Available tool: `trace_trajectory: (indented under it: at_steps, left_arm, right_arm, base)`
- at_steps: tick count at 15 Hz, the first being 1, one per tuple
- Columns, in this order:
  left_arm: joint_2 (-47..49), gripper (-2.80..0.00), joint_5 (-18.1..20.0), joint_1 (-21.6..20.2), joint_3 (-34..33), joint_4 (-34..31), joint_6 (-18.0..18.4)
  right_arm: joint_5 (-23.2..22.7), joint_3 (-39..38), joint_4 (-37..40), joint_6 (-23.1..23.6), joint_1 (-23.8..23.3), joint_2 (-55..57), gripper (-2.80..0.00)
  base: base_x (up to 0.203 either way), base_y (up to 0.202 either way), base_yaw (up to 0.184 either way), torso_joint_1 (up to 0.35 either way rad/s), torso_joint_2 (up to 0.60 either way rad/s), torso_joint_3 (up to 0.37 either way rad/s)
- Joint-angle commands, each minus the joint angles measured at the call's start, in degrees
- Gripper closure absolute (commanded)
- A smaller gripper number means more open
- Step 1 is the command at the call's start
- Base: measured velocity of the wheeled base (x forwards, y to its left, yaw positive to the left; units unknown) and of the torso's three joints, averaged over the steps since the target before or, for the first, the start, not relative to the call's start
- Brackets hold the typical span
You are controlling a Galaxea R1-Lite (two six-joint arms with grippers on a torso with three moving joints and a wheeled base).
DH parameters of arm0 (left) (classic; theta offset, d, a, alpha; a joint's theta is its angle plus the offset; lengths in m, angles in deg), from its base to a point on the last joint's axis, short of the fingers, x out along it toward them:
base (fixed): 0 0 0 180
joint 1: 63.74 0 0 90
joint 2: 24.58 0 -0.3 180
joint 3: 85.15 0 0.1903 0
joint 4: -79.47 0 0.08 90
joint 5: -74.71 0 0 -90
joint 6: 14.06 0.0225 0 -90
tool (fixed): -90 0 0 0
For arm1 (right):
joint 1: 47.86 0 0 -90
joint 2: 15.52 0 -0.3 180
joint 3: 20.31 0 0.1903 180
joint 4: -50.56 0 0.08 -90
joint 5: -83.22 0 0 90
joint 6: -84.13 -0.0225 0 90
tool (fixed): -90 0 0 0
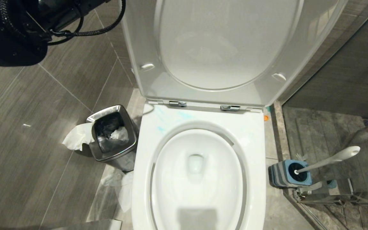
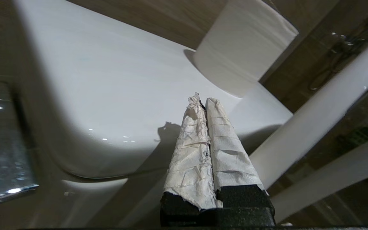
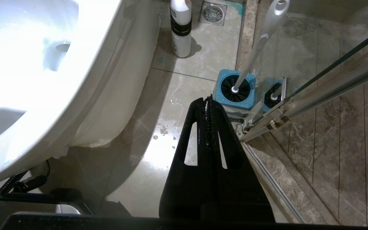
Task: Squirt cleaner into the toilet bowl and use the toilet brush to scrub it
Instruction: Close the toilet lid
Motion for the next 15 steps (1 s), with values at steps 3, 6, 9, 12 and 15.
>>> trace_trajectory:
  at_steps: [3, 6, 9, 12, 15]
  left_arm:
    - [-3.4, 0.00, 3.7, 0.1, -0.5, -6.5, -6.5]
    - [-4.7, 0.00, 3.8, 0.2, -1.0, -11.5, -7.1]
    - [-6.3, 0.00, 3.8, 0.0, -1.2, -19.4, -7.1]
    - [-8.0, 0.00, 3.8, -0.6, -1.2, -27.7, -7.0]
    - [-9.2, 0.00, 3.8, -1.0, -1.2, -33.2, -6.8]
  right_arm:
    - [0.0, 0.0, 0.0, 0.0, 0.0, 0.0, 0.00]
    - [0.0, 0.0, 0.0, 0.0, 0.0, 0.0, 0.00]
    - [0.0, 0.0, 0.0, 0.0, 0.0, 0.0, 0.00]
    - [0.0, 0.0, 0.0, 0.0, 0.0, 0.0, 0.00]
    - [0.0, 0.0, 0.0, 0.0, 0.0, 0.0, 0.00]
  base:
    - [0.000, 0.000, 0.000, 0.000, 0.00, 0.000]
    - [0.000, 0.000, 0.000, 0.000, 0.00, 0.000]
    - [0.000, 0.000, 0.000, 0.000, 0.00, 0.000]
    - [0.000, 0.000, 0.000, 0.000, 0.00, 0.000]
    - [0.000, 0.000, 0.000, 0.000, 0.00, 0.000]
